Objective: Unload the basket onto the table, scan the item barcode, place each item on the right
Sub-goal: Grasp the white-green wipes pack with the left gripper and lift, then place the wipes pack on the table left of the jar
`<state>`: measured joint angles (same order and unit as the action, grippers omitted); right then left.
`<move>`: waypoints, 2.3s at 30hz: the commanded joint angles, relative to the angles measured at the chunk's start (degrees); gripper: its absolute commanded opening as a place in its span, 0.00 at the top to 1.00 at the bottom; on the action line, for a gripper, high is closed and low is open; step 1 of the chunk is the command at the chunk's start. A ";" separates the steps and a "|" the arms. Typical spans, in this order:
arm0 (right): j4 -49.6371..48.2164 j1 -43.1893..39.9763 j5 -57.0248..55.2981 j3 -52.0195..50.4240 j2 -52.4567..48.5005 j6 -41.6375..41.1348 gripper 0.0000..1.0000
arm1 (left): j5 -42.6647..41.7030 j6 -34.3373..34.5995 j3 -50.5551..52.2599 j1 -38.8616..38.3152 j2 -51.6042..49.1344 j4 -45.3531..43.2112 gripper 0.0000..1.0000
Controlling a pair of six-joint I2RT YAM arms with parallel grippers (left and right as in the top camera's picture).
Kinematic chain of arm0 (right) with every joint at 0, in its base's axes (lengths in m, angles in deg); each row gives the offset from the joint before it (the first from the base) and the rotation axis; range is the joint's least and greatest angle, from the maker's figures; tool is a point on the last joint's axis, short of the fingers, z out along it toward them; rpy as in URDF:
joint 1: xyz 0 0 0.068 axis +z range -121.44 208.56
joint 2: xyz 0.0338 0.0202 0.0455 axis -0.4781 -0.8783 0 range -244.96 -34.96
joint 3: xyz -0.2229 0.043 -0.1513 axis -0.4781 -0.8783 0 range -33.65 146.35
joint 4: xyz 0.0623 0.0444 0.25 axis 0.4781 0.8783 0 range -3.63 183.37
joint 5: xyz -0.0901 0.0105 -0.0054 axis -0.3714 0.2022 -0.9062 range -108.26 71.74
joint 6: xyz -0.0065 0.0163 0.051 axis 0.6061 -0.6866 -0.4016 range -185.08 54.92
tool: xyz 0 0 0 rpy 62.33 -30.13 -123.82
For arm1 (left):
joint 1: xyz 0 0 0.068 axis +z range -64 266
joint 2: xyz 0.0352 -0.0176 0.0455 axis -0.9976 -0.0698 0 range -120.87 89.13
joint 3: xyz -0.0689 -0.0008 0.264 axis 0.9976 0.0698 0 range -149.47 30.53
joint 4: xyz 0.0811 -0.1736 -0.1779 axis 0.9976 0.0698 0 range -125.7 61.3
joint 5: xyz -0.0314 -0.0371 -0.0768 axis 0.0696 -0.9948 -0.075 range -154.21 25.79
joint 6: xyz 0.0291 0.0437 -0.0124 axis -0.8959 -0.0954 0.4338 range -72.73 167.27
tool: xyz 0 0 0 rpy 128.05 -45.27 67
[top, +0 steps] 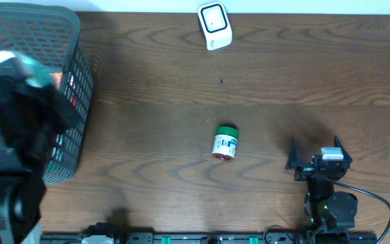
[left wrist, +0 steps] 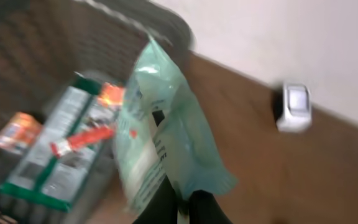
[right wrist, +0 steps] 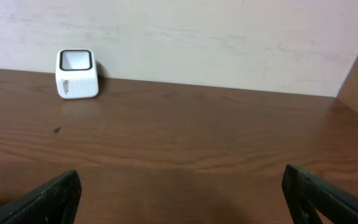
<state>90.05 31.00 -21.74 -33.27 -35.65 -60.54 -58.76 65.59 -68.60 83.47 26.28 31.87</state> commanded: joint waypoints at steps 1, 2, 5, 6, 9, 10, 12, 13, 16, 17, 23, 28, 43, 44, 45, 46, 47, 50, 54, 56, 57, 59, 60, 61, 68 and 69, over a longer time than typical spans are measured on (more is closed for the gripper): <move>0.20 -0.20 -0.55 -0.07 0.31 -0.85 0.01 | -0.07 3.06 2.45 -8.20 -3.19 1.49 0.93; 0.20 -0.20 -0.55 -0.07 0.31 -0.85 0.01 | -0.07 3.52 3.17 -10.08 -3.93 1.66 0.93; 0.22 -0.20 -0.55 -0.07 0.31 -0.85 0.01 | 0.33 6.95 7.54 -17.73 -8.94 0.66 0.93; 0.20 -0.20 -0.55 -0.07 0.31 -0.85 0.01 | 0.33 7.58 8.63 -19.10 -10.38 -0.15 0.93; 0.20 -0.20 -0.55 -0.07 0.31 -0.85 0.01 | 0.09 10.84 12.52 -23.37 -15.91 -3.37 0.93; 0.20 -0.20 -0.55 -0.07 0.31 -0.85 0.01 | -0.31 11.89 13.68 -24.83 -18.10 -4.48 0.93; 0.20 -0.20 -0.55 -0.07 0.31 -0.85 0.01 | -0.39 14.75 15.06 -27.61 -22.95 -5.88 0.93; 0.20 -0.20 -0.55 -0.07 0.31 -0.85 0.01 | -0.39 15.93 15.26 -28.92 -25.62 -6.27 0.93; 0.22 -0.20 -0.55 -0.07 0.31 -0.85 0.01 | -0.44 17.99 15.26 -32.15 -32.74 -7.74 0.93; 0.20 -0.20 -0.55 -0.07 0.31 -0.85 0.01 | -0.44 17.99 15.26 -32.98 -34.77 -8.44 0.92; 0.20 -0.20 -0.55 -0.07 0.31 -0.85 0.01 | -0.57 18.01 15.26 -36.48 -45.07 -13.68 0.93; 0.20 -0.20 -0.55 -0.07 0.31 -0.85 0.01 | -1.95 17.97 15.23 -36.83 -48.37 -15.78 0.83; 0.20 -0.20 -0.55 -0.07 0.31 -0.85 0.01 | -2.91 7.08 12.11 -32.22 -39.69 -15.43 0.57; 0.20 -0.20 -0.55 -0.07 0.31 -0.85 0.01 | -2.91 4.72 12.11 -31.21 -39.65 -14.12 0.68; 0.20 -0.20 -0.55 -0.07 0.31 -0.85 0.01 | -2.91 2.78 12.17 -30.38 -39.67 -13.00 0.75; 0.20 -0.20 -0.55 -0.07 0.31 -0.85 0.01 | -2.89 1.38 12.46 -29.31 -39.80 -11.91 0.79; 0.20 -0.20 -0.55 -0.07 0.31 -0.85 0.01 | -2.91 1.07 12.92 -28.17 -39.91 -10.91 0.81; 0.20 -0.20 -0.55 -0.07 0.31 -0.85 0.01 | -2.93 0.76 15.06 -25.31 -40.02 -9.75 0.87; 0.20 -0.20 -0.55 -0.07 0.31 -0.85 0.01 | -2.93 0.74 19.85 -22.97 -40.02 -11.28 0.93; 0.20 -0.20 -0.55 -0.07 0.31 -0.85 0.01 | -2.93 0.76 22.75 -22.60 -40.02 -13.42 0.93; 0.20 -0.20 -0.55 -0.07 0.31 -0.85 0.01 | -2.93 0.74 24.33 -22.60 -40.04 -14.84 0.92; 0.20 -0.20 -0.55 -0.07 0.31 -0.85 0.01 | -2.99 0.76 27.10 -22.67 -40.04 -17.84 0.92; 0.20 -0.20 -0.55 -0.07 0.31 -0.85 0.01 | -3.17 0.76 28.41 -22.73 -40.04 -19.37 0.92; 0.20 -0.20 -0.55 -0.07 0.31 -0.85 0.01 | -3.17 0.76 29.83 -22.75 -40.04 -21.14 0.92; 0.22 -0.20 -0.55 -0.07 0.31 -0.85 0.01 | -3.56 0.94 37.05 -22.91 -40.04 -30.32 0.92; 0.22 -0.20 -0.55 -0.07 0.31 -0.87 0.01 | -3.63 1.44 37.24 -22.91 -40.04 -30.34 0.92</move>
<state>90.07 31.00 -21.74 -33.27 -35.65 -60.54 -62.41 66.71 -32.88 60.72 -13.41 1.95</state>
